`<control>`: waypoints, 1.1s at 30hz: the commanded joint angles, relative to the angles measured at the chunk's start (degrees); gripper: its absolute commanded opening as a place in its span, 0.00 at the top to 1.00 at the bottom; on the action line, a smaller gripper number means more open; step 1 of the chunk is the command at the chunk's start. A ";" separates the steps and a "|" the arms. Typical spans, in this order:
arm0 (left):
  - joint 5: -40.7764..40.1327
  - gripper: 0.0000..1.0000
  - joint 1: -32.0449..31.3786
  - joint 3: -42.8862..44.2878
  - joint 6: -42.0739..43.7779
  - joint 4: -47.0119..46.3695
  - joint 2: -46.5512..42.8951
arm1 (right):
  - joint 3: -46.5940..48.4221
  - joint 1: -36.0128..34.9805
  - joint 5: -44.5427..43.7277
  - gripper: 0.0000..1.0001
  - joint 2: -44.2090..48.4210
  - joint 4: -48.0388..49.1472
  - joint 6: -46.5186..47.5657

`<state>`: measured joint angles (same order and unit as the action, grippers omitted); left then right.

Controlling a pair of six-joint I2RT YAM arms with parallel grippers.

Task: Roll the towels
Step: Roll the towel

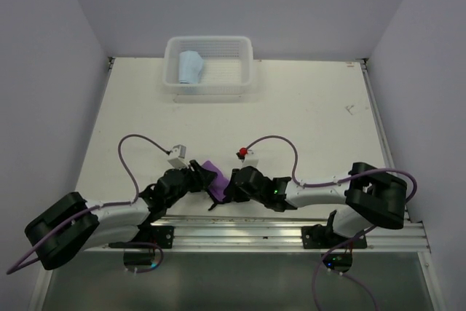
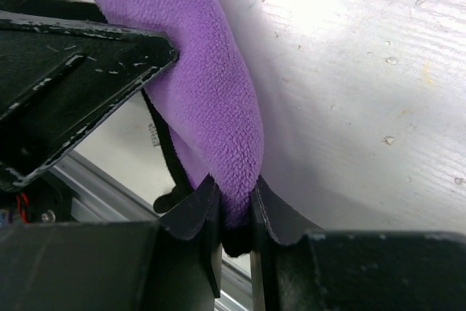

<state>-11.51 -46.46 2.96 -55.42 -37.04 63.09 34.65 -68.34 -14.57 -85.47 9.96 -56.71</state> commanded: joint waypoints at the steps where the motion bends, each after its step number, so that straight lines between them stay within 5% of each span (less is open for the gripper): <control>1: -2.73 0.43 0.23 -5.69 0.93 9.42 -4.19 | 2.78 -1.62 -5.37 0.99 -1.27 -3.97 1.95; 7: -2.47 0.29 0.14 1.86 1.63 23.57 -9.04 | 6.21 -4.78 -9.68 1.00 -3.56 -8.63 3.71; 14: 2.27 0.25 0.23 17.14 2.25 40.26 0.00 | 8.41 -6.46 -14.26 1.00 -4.53 -12.50 3.53; 33: 6.15 0.24 4.27 30.35 2.69 58.04 -1.66 | 10.69 -10.85 -24.45 1.00 -8.65 -15.05 2.66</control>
<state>-6.96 -42.44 30.94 -53.80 17.54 60.66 43.24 -78.11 -33.67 -92.25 -1.58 -53.95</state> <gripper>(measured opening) 0.757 0.180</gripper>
